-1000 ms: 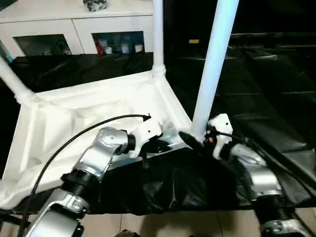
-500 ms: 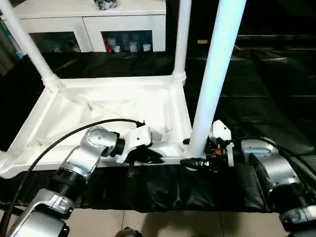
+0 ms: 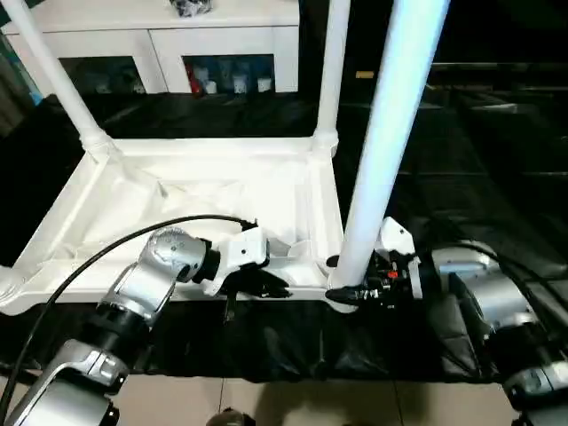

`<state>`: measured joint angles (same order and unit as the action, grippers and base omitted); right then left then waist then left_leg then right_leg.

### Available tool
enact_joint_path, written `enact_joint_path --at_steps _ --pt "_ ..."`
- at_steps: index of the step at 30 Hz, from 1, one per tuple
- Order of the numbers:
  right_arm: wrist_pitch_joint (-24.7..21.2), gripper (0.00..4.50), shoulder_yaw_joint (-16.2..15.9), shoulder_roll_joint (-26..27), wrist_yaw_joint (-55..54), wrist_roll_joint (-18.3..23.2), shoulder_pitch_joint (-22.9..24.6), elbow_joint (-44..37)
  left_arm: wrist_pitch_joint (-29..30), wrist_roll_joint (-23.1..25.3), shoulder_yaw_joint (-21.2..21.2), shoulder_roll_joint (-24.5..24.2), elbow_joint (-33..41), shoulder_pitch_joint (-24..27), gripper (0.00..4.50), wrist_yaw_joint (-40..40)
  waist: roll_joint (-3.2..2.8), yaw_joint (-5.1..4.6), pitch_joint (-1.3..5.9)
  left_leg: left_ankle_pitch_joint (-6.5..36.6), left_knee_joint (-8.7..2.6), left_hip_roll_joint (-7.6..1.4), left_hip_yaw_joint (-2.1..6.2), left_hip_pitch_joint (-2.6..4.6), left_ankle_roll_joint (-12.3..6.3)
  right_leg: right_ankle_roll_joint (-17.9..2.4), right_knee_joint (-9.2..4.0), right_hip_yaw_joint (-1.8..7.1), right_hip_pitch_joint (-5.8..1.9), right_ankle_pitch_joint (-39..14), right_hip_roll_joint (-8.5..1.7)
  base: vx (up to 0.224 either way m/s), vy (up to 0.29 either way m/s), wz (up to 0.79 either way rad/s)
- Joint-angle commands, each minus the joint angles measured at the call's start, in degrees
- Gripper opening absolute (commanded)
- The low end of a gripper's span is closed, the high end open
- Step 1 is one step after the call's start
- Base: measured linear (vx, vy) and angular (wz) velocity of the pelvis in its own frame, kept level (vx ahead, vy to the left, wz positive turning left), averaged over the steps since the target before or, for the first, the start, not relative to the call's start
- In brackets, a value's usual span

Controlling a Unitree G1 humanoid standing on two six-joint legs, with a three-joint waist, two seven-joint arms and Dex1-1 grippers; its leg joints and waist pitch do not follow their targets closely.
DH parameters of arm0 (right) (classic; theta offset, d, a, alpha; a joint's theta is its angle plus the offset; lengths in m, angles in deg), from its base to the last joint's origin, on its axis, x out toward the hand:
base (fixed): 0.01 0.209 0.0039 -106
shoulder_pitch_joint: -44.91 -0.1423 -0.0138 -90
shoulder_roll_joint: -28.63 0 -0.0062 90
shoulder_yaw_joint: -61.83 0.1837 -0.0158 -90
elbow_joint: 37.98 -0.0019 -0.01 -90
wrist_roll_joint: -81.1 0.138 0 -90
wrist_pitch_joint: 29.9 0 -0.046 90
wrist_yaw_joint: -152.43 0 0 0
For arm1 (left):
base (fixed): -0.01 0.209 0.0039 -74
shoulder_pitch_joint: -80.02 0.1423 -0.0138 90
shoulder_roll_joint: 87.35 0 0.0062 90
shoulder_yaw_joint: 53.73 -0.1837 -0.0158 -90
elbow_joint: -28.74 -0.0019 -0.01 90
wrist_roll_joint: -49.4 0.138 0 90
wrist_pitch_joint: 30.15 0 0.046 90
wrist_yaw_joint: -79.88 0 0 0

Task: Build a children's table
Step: Rotate leg to tighten

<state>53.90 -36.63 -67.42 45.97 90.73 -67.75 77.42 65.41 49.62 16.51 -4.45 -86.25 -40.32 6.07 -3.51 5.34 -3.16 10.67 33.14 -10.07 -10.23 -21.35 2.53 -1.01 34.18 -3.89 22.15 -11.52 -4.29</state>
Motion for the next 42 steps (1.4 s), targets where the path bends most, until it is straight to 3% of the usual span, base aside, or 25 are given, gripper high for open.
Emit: enact_joint_path --at_steps 1,2,4,5,7,8,10,12,15,18,19,20,25,30,34,35,37,38,39,42 --pt "-1.3 2.63 -0.7 3.4 -5.3 0.5 1.8 -0.9 2.0 1.2 0.7 2.5 -0.6 -1.0 0.0 6.6 -0.11 -0.12 2.95 11.0 -3.94 -3.75 1.12 0.81 -4.67 -15.5 -3.68 2.68 -2.27 -6.1 -4.51 0.0 0.0 0.0" --pt "-1.2 2.63 0.7 5.2 -9.7 0.4 3.0 -1.1 2.5 1.5 0.8 4.2 -1.1 -1.3 0.0 9.2 0.14 -0.45 2.67 13.3 -4.21 -3.59 1.19 0.78 -3.63 -14.8 -4.08 2.65 -2.42 -10.4 -4.59 0.0 0.0 0.0" --pt "-1.4 2.63 1.9 7.1 -14.6 -0.1 4.0 -1.3 3.2 1.7 0.9 6.1 -1.5 -1.6 0.0 11.8 0.08 -0.54 2.32 16.9 -4.5 -3.53 1.27 1.35 -2.06 -13.0 -4.96 2.82 -2.07 -18.1 -4.85 0.0 0.0 0.0" --pt "-1.7 2.63 2.4 8.1 -17.1 -0.3 4.7 -1.7 3.5 1.8 1.0 7.0 -1.7 -1.7 0.0 13.1 0.11 -0.67 2.21 17.6 -4.7 -3.47 1.41 1.31 -1.21 -11.5 -5.26 2.91 -2.03 -21.5 -4.91 0.0 0.0 0.0" --pt "-1.1 2.63 3.9 12.6 -26.6 -1.7 6.2 -2.2 5.0 2.3 0.9 11.1 -2.2 -2.0 0.0 17.7 0.57 -0.86 2.12 17.9 -4.87 -3.52 1.45 1.34 -0.76 -9.9 -5.66 3.08 -1.73 -23.8 -4.88 0.0 0.0 0.0" --pt "-0.6 2.63 4.6 14.8 -30.6 -2.2 6.7 -2.6 5.7 2.4 0.9 12.7 -2.1 -2.0 0.0 19.4 0.42 -0.9 2.14 17.6 -4.99 -3.45 1.52 1.44 -0.18 -9.4 -5.75 3.11 -1.54 -24.2 -4.94 0.0 0.0 0.0" --pt "-1.2 2.63 5.7 19.3 -37.4 -2.6 7.2 -3.5 6.9 3.1 0.8 15.3 -1.6 -2.0 0.0 22.8 0.52 -1.16 2.2 17.3 -5.19 -3.45 1.67 1.09 0.01 -8.6 -5.66 3.1 -1.66 -23.8 -4.8 0.0 0.0 0.0" --pt "-1.3 2.62 5.8 22.2 -43.7 -4.6 6.9 -3.7 7.6 3.3 0.6 16.5 -0.5 -1.4 0.0 23.9 0.45 -1.31 2.28 17.9 -5.16 -3.36 1.64 1.32 0.03 -8.4 -5.8 3.13 -1.35 -23.7 -4.84 0.0 0.0 0.0" --pt "-1.0 2.62 6.4 25.7 -50.9 -5.8 5.7 -3.0 8.3 4.2 0.2 17.0 1.3 -0.2 0.0 25.2 0.48 -1.83 2.48 16.3 -5.19 -3.19 1.66 0.78 -0.26 -8.5 -5.41 3.09 -1.64 -20.1 -4.73 0.0 0.0 0.0" --pt "0.3 2.62 6.3 26.9 -52.0 -6.2 5.8 -3.5 7.8 5.0 0.1 16.4 2.2 0.6 0.0 25.2 0.15 -2.02 2.78 14.5 -5.0 -3.26 1.54 0.66 -0.91 -9.5 -5.05 3.09 -1.79 -15.3 -4.66 0.0 0.0 0.0" --pt "0.4 2.97 6.4 27.1 -52.2 -6.1 6.0 -3.8 7.8 5.1 0.1 16.3 2.4 0.8 0.0 25.2 0.09 -2.1 2.84 13.9 -4.92 -3.21 1.52 0.52 -1.26 -9.9 -4.88 3.06 -1.97 -13.7 -4.62 0.0 0.0 0.0" --pt "0.2 3.31 6.7 26.7 -51.7 -5.7 6.1 -4.3 7.5 4.8 0.5 15.8 3.0 1.1 0.0 24.7 0.04 -2.08 2.94 13.3 -4.83 -3.2 1.47 0.59 -1.56 -10.3 -4.73 3.05 -2.01 -12.0 -4.54 0.0 0.0 0.0" --pt "0.9 3.66 5.6 21.1 -46.7 -7.0 5.5 -3.8 5.9 3.6 1.1 13.0 4.1 1.7 0.0 21.7 0.18 -2.13 3.18 9.5 -4.31 -3.1 1.32 0.38 -3.27 -12.3 -3.91 2.92 -2.47 -4.5 -4.42 0.0 0.0 0.0" --pt "1.5 3.66 5.6 12.7 -34.6 -5.5 3.4 -1.6 4.0 2.9 1.2 8.9 4.6 2.5 0.0 16.2 0.21 -2.25 3.53 8.4 -3.71 -2.99 1.19 0.31 -5.08 -13.7 -3.64 2.79 -2.93 -2.5 -4.48 0.0 0.0 0.0" --pt "0.8 3.66 3.0 6.2 -20.7 -4.2 2.3 -1.5 2.6 2.2 1.2 5.5 4.1 2.4 0.0 11.6 0.26 -1.74 3.61 6.9 -3.34 -3.2 1.01 0.29 -6.8 -15.1 -3.21 2.66 -2.98 -0.3 -4.39 0.0 0.0 0.0" --pt "0.1 3.66 2.5 4.9 -17.9 -3.6 2.0 -1.6 1.9 2.3 1.2 4.9 3.7 2.3 0.0 11.0 0.45 -1.63 3.55 7.1 -3.33 -3.27 0.95 0.31 -7.06 -15.2 -3.2 2.57 -2.9 -0.6 -4.28 0.0 0.0 0.0" --pt "-0.5 3.66 2.0 3.8 -15.5 -2.9 1.7 -1.6 1.4 2.2 1.3 4.2 3.4 2.2 0.0 10.4 0.29 -1.48 3.57 7.2 -3.28 -3.38 0.98 0.38 -7.18 -15.4 -3.13 2.54 -2.84 -1.3 -4.32 0.0 0.0 0.0" --pt "-1.1 3.66 1.7 3.0 -13.6 -2.4 1.5 -1.8 1.2 1.9 1.4 3.8 3.2 2.2 0.0 9.7 0.63 -1.42 3.43 7.7 -3.32 -3.42 0.97 0.35 -7.17 -15.5 -3.14 2.57 -2.83 -2.4 -4.36 0.0 0.0 0.0" --pt "-1.4 3.66 1.1 2.1 -11.2 -1.9 1.1 -1.8 1.0 1.5 1.5 3.2 3.1 2.1 0.0 8.9 1.47 -1.54 3.27 8.0 -3.38 -3.39 0.81 0.32 -7.25 -15.3 -3.34 2.57 -2.74 -3.4 -4.26 0.0 0.0 0.0" --pt "-2.1 3.66 -0.5 0.4 -5.5 -0.6 0.1 -1.7 0.4 0.9 1.5 1.3 2.7 2.1 0.0 6.7 1.35 -1.27 3.06 8.7 -3.44 -3.47 0.91 0.42 -6.57 -14.7 -3.44 2.68 -2.48 -7.8 -4.5 0.0 0.0 0.0"
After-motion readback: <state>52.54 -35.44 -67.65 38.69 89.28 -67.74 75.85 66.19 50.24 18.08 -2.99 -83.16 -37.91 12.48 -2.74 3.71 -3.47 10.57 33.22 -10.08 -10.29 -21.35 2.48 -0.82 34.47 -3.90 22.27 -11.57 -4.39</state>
